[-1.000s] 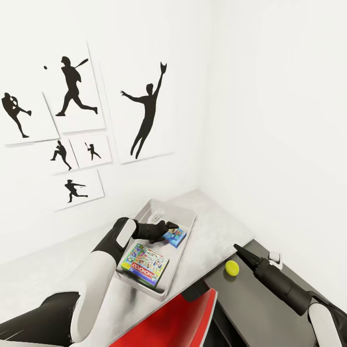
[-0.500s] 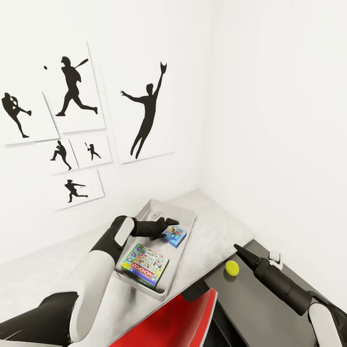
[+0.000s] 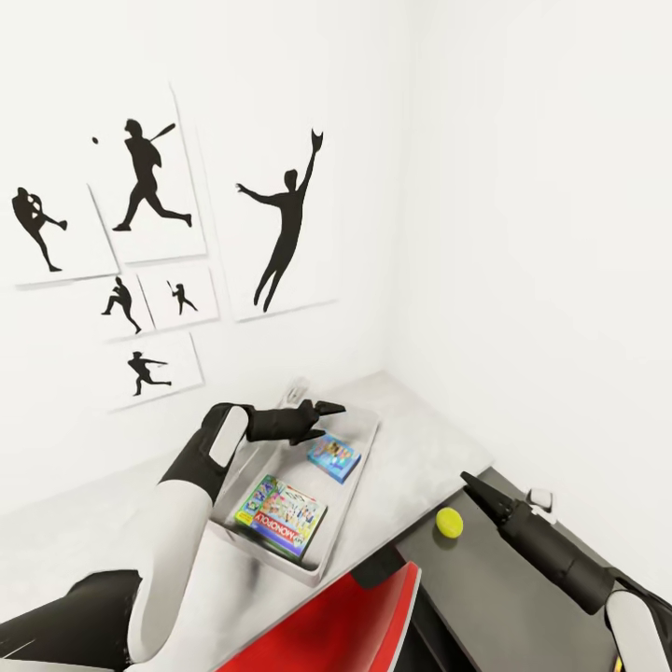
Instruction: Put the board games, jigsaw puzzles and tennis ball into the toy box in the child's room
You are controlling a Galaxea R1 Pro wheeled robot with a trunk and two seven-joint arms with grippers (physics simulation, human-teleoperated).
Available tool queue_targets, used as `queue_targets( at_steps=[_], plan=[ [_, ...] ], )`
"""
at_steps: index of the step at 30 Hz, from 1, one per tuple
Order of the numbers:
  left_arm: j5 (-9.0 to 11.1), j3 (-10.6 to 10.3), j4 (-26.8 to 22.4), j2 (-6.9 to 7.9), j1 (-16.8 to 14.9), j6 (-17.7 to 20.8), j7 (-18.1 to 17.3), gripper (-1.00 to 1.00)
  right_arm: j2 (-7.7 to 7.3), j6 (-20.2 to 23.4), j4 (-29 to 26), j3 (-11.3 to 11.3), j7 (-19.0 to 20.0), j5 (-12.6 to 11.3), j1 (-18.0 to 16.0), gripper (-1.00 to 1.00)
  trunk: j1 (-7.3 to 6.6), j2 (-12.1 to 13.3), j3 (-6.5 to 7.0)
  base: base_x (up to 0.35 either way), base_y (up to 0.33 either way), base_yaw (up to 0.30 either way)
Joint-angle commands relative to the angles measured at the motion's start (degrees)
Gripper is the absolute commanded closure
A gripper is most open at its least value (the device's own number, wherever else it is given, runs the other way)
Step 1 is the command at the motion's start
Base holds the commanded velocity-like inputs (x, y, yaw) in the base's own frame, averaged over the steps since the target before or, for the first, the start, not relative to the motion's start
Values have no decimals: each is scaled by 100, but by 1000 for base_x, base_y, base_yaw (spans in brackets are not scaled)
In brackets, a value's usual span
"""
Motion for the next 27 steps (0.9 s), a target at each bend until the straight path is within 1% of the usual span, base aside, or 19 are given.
queue_targets(
  at_steps=[1, 6, 15, 18, 20, 23, 24, 27],
  plan=[
    [-49, 34, -22, 11, -5, 48, -54, -100, -1, 29, -1, -11, 28, -2, -6, -100, 4, -12, -4, 0, 0, 0],
    [-44, 34, -83, 98, -3, 98, -91, -100, -2, 29, -1, -22, 65, 0, -5, -100, 4, -12, 41, 0, 0, 0],
    [-36, 43, -117, 340, 9, 122, -122, -100, -2, 29, -1, -27, 81, 1, -5, -100, 4, -12, 123, 0, 0, 0],
    [-34, 46, -121, 417, 12, 125, -187, -100, -2, 29, -1, -27, 82, -1, -5, -100, 4, -12, 151, 0, 0, 0],
    [-34, 48, -128, 474, 13, 128, -290, -100, -2, 29, -1, -27, 83, -1, -5, -100, 4, -12, 169, 0, 0, 0],
    [-30, 44, -183, 590, 20, 134, -550, -100, -2, 29, -1, -27, 83, 1, -5, -100, 4, -12, 197, 0, 0, 0],
    [-28, 38, -264, 698, 27, 137, -789, -100, -2, 29, -1, -27, 83, 1, -5, -100, 4, -12, 206, 0, 0, 0],
    [-29, 27, -433, 895, 46, 139, -1205, -100, -2, 29, -1, -27, 83, 3, -5, -100, 4, -12, 233, 0, 0, 0]
  ],
)
